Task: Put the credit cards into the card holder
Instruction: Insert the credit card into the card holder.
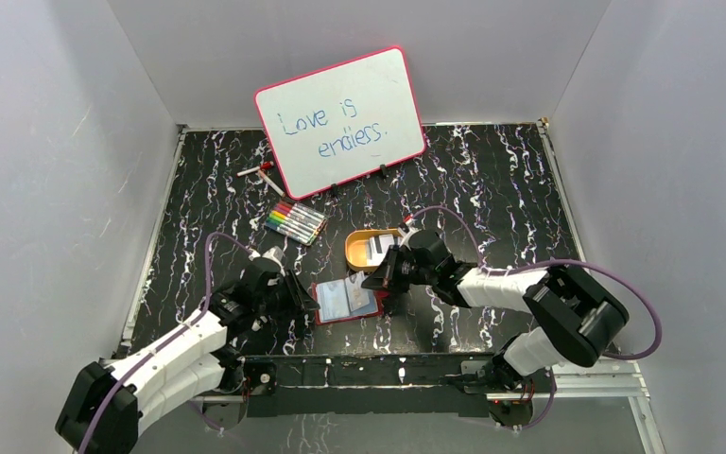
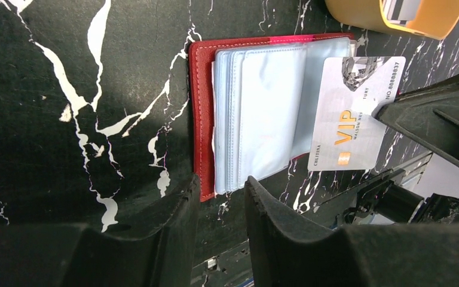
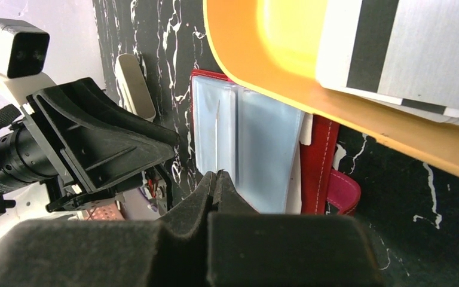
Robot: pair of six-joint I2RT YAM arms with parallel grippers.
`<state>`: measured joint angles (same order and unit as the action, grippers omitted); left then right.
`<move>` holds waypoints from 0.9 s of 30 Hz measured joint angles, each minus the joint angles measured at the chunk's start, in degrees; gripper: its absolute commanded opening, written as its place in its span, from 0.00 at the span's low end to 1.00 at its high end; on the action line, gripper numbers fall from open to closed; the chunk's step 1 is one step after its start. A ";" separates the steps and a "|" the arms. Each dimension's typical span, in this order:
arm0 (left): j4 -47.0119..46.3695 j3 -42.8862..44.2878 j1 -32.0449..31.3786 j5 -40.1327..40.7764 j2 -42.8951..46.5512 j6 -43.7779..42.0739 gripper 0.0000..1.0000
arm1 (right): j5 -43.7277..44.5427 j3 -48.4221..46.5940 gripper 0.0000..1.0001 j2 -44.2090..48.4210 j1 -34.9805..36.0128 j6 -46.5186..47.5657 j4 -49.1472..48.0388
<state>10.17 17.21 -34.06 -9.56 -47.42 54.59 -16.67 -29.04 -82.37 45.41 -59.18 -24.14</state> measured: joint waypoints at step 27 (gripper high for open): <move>-5.29 0.00 0.00 1.42 -8.70 1.36 0.29 | -3.43 1.81 0.00 -7.04 0.00 1.42 -9.88</move>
<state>4.89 17.21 -34.06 -8.14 -56.12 55.94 -20.10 -27.22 -89.41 45.41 -57.76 -34.02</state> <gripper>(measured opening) 0.289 0.011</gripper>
